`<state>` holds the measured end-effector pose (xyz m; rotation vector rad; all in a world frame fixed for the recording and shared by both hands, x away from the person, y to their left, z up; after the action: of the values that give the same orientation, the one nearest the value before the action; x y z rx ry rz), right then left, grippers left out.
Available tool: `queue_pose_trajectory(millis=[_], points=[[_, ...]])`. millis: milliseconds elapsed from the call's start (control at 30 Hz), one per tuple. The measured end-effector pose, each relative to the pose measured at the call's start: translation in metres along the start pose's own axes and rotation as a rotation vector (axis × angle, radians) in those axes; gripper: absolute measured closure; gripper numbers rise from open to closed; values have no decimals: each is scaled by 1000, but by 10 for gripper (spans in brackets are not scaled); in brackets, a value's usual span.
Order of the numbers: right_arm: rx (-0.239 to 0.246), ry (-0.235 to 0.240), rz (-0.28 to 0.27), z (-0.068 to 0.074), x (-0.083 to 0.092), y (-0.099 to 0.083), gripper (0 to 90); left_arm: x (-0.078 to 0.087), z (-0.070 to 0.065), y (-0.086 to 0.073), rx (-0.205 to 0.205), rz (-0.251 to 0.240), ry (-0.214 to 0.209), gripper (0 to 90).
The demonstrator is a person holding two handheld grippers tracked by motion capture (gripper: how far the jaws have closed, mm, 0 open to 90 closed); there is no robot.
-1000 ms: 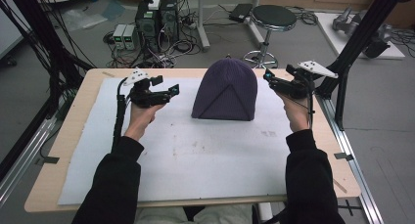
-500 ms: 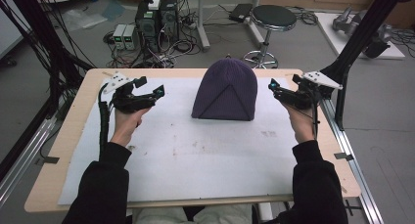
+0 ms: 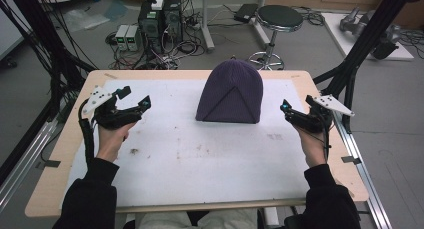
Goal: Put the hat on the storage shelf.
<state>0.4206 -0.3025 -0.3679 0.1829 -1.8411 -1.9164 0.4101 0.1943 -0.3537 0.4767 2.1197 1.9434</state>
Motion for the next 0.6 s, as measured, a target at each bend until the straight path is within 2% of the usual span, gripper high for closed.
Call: queue_pose_trajectory(millis=[100,333,500,600], points=[[-10,-4,23,0,3,-8,118,8,6,-2,-3,-20,27,158],[-11,-20,-2,0,13,-21,118,27,19,-12,0,-40,84,158],[-9,-48,-31,-1,24,-32,118,42,30,-24,11,-54,126,158],[-6,-72,-47,-2,29,-39,118,49,35,-32,25,-67,135,161]])
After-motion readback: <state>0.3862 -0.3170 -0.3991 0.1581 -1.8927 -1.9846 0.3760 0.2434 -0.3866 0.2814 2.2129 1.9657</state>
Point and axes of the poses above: each handheld gripper's, and its own axes: x roughly backward along the jaws, y roughly out of its top, z roughly to its left, the point moved 7 cm from there along -x, roughly forward along the jaws, and after that the axes turned 9 degrees about y, right-handed, at the moved point
